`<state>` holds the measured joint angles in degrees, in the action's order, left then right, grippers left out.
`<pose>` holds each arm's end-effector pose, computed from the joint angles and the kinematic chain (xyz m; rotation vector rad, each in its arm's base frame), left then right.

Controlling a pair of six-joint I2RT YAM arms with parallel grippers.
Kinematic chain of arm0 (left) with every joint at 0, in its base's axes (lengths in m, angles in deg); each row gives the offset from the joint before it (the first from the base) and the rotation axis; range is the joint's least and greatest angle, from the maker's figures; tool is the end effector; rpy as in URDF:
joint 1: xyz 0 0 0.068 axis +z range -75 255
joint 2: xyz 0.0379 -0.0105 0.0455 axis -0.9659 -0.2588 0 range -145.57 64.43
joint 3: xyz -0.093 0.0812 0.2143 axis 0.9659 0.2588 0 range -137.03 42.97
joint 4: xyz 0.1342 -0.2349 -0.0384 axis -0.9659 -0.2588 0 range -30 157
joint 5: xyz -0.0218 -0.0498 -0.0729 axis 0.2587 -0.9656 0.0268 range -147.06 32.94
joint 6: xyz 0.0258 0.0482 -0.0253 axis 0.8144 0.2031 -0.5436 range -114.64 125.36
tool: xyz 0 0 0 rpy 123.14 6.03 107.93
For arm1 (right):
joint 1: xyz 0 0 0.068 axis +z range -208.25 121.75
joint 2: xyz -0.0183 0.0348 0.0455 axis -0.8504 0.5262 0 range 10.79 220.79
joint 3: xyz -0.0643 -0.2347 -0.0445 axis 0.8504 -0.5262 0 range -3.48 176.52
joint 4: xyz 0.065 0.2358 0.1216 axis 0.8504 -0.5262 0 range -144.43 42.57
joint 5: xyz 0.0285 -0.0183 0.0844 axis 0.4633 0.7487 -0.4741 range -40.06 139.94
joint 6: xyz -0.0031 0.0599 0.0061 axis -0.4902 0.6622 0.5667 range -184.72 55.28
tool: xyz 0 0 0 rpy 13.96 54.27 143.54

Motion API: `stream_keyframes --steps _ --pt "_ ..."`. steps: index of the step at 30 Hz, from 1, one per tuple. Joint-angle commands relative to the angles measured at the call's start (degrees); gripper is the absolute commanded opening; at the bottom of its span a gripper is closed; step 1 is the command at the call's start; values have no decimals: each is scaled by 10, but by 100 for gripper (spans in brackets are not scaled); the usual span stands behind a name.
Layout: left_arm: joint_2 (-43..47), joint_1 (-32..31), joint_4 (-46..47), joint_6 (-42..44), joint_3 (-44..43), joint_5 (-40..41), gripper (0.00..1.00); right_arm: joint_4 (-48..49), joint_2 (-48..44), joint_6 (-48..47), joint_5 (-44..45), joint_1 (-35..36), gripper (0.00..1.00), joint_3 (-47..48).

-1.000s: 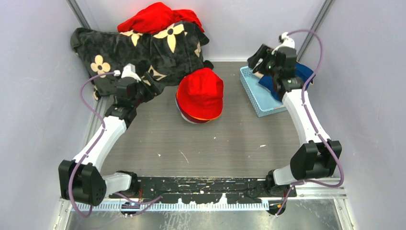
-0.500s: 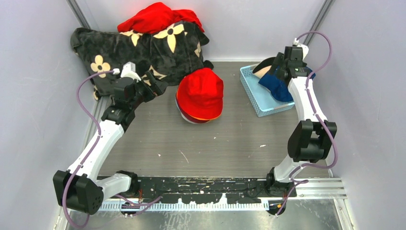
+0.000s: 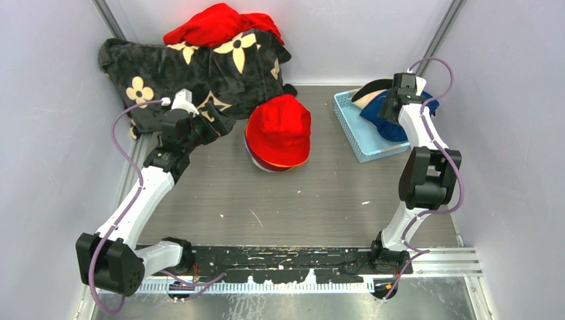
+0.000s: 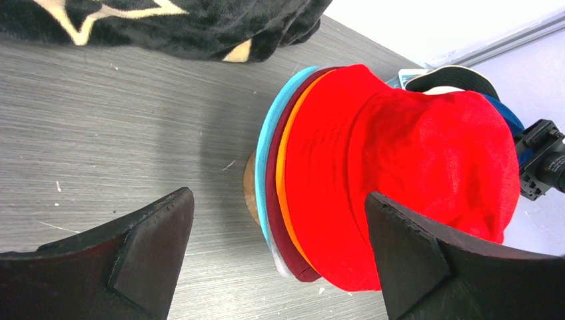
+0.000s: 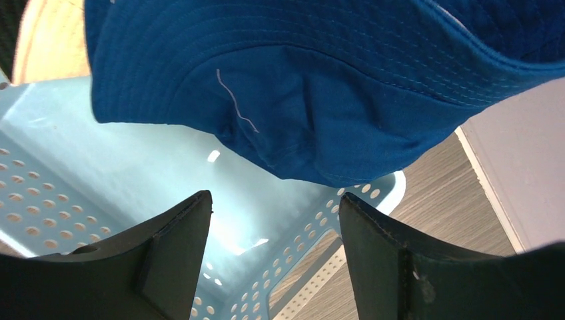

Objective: Stack the hats

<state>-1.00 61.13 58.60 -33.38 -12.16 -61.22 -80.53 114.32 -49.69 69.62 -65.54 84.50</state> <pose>0.2880 -0.0745 0.3045 -0.3714 1.9214 -0.6856 0.4111 -0.0678 0.2462 0.6131 2.3037 -0.3512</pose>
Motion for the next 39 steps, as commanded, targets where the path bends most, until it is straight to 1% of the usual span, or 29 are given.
stream_keyframes --steps 1,5,8,9,11,12,13,14,15,19,21,23,24,26,27,31,36,39 --pt "-4 -2 35 -2 2 -11 99 5 13 -7 50 -6 74 0" --pt "-14 -2 37 -4 -2 -16 98 15 37 -6 62 -11 70 -2" --pt "-15 -2 37 -5 -2 -16 98 14 62 -9 76 -16 60 10" --pt "-14 -2 37 -4 -2 -16 98 17 69 -9 81 -18 54 13" --pt "-13 -2 36 -3 -1 -13 98 24 81 -13 91 -21 39 17" --pt "-13 -2 36 -2 -1 -13 98 24 88 -16 98 -22 27 22" --pt "-13 -3 34 -2 -1 -13 98 21 91 -17 104 -22 12 26" --pt "-14 -3 34 -1 -1 -12 98 22 85 -16 107 -21 2 27" --pt "-14 -3 34 -1 -1 -11 98 28 73 -15 106 -21 1 21" --pt "-18 -3 36 -4 -1 -14 98 66 -18 -19 92 1 1 -19" --pt "-22 -3 40 -6 -3 -16 98 70 -53 -25 104 23 1 -20" --pt "-25 -5 39 -7 -5 -17 98 57 -66 -33 100 40 1 -4" --pt "-26 -6 40 -7 -6 -17 98 39 -62 -36 90 43 6 13" --pt "-26 -7 38 -7 -7 -17 98 1 -42 -37 69 44 29 45" --pt "-26 -7 38 -6 -7 -17 98 -14 -32 -39 61 44 34 60" --pt "-24 -7 34 -4 -11 -15 98 -38 0 -38 53 46 45 75" --pt "-19 -7 32 -2 -9 -12 98 -45 29 -41 70 48 65 72" --pt "-19 -7 34 -2 -6 -11 98 -32 44 -46 86 48 66 63"
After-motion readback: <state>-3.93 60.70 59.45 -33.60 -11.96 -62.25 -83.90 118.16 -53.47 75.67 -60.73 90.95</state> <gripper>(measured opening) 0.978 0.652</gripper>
